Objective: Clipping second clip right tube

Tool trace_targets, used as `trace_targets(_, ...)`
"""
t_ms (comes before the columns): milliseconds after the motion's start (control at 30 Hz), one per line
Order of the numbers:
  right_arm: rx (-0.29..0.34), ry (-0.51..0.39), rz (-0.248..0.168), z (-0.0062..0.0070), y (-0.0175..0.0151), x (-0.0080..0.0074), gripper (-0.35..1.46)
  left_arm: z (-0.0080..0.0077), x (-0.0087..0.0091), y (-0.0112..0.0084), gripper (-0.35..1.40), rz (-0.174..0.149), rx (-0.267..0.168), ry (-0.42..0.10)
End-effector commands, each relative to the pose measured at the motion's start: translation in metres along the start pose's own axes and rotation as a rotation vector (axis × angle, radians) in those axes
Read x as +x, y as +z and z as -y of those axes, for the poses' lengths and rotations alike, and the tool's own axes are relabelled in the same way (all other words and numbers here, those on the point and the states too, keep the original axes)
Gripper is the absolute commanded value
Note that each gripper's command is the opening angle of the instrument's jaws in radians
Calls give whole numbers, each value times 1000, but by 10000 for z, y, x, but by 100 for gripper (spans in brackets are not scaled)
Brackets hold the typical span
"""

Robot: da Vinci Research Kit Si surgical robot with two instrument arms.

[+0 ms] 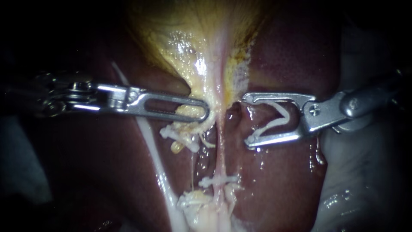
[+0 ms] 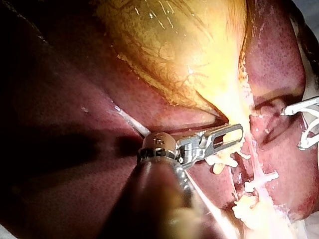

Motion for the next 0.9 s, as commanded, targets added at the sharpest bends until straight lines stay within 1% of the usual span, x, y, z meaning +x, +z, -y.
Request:
trace_targets(33,0,0,0,0,0,0,50,0,-1,-3,-35,-1,3,0)
trace_targets(100,0,0,0,0,0,0,50,2,-3,-12,-35,-9,10,-2)
trace_targets(267,0,0,0,0,1,0,50,13,-14,-42,-35,5,-1,-11)
trace_targets(367,0,0,0,0,1,0,50,21,-16,-59,-35,10,-9,-16)
trace_targets(467,-4,0,1,1,3,0,50,28,-18,-68,-35,19,-9,-27)
trace_targets(567,1,-9,0,3,6,-2,50,30,-20,-68,-35,23,-4,-29)
trace_targets(667,7,38,13,9,14,-9,50,30,-19,-66,-35,24,-6,-28)
trace_targets(767,20,109,62,17,28,-19,50,30,-19,-66,-35,24,-6,-28)
trace_targets(800,29,152,84,21,34,-24,49,30,-19,-66,-35,24,-6,-28)
trace_targets(867,39,203,100,26,43,-33,49,30,-19,-66,-35,24,-6,-28)
trace_targets(900,48,240,99,30,49,-38,48,30,-19,-66,-35,24,-6,-28)
